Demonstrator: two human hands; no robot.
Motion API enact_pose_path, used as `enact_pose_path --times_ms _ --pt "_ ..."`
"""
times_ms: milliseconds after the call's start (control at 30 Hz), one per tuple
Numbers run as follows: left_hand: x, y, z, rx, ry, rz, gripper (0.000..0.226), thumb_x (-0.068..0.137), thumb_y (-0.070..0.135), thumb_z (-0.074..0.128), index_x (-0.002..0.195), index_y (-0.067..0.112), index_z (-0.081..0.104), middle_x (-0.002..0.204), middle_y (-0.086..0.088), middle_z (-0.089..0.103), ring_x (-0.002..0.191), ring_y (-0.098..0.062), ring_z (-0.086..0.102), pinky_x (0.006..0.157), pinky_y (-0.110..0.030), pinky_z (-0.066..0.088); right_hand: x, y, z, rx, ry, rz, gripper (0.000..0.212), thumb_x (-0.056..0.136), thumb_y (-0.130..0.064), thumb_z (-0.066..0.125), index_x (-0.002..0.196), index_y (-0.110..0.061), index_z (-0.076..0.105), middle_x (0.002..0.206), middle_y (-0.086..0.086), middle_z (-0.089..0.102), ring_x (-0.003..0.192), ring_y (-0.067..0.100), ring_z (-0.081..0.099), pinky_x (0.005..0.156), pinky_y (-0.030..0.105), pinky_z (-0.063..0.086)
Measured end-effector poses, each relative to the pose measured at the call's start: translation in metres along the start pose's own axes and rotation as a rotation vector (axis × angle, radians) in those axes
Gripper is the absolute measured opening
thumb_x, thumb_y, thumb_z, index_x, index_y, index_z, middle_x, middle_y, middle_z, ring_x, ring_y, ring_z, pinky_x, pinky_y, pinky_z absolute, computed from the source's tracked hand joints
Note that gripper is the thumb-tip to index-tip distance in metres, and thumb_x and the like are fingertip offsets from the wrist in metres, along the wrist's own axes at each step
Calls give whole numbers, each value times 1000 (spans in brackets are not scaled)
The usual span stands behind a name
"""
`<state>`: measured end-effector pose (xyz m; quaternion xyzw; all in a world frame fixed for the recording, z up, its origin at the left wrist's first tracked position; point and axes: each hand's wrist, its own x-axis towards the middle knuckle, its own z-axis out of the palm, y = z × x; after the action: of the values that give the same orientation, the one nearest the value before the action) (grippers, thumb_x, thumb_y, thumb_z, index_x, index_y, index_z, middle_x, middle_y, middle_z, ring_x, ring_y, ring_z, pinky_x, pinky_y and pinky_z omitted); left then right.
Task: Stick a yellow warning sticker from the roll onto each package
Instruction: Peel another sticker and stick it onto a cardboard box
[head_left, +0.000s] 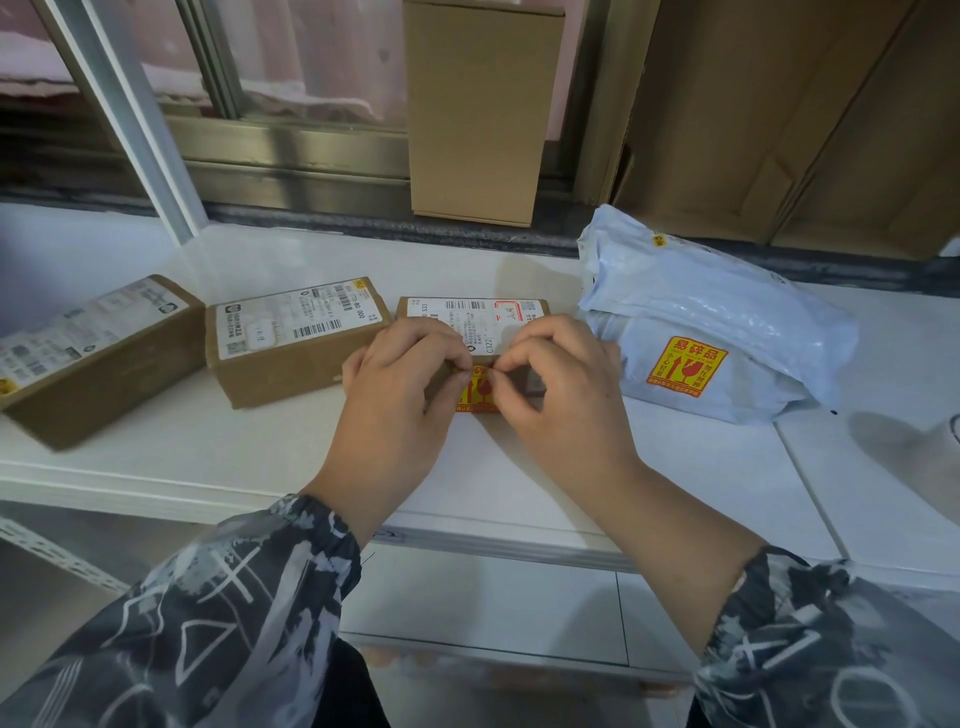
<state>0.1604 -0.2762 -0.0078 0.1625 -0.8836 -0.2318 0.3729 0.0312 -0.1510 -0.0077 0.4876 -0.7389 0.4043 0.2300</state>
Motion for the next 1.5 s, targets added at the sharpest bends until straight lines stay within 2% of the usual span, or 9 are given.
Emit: enact_pose_path --times_ms 300,500,700,967,1500 --pt "0 -1 0 4 4 3 17 91 13 75 98 27 67 116 17 60 116 -9 59 99 -40 34 0 0 1 -1 1 10 14 80 -16 81 81 -14 67 95 -4 63 93 20 64 81 44 42" --pt "-1 0 -1 17 -13 11 16 88 14 78 93 27 70 118 13 59 117 -12 59 102 -39 30 0 0 -1 -32 -21 -8 11 82 -16 79 87 -19 69 97 -6 62 96 19 62 81 40 38" --pt "-1 1 0 20 -24 -5 20 81 16 85 92 27 74 121 9 59 119 -17 60 103 -50 36 -1 2 1 -17 -26 -16 11 78 -15 82 85 -22 77 96 -4 61 98 18 62 82 36 34" --pt "-1 2 0 54 -33 -13 27 78 9 86 94 27 73 122 10 59 120 -16 60 102 -42 32 0 0 2 -68 -65 11 24 69 -21 91 82 -22 71 98 -6 58 98 17 57 81 30 21" --pt "-1 3 1 97 -51 -23 34 74 7 88 93 29 69 122 13 57 119 -14 57 97 -39 29 0 0 3 -113 -82 6 27 70 -19 91 83 -22 68 99 -4 57 97 20 56 81 37 32"
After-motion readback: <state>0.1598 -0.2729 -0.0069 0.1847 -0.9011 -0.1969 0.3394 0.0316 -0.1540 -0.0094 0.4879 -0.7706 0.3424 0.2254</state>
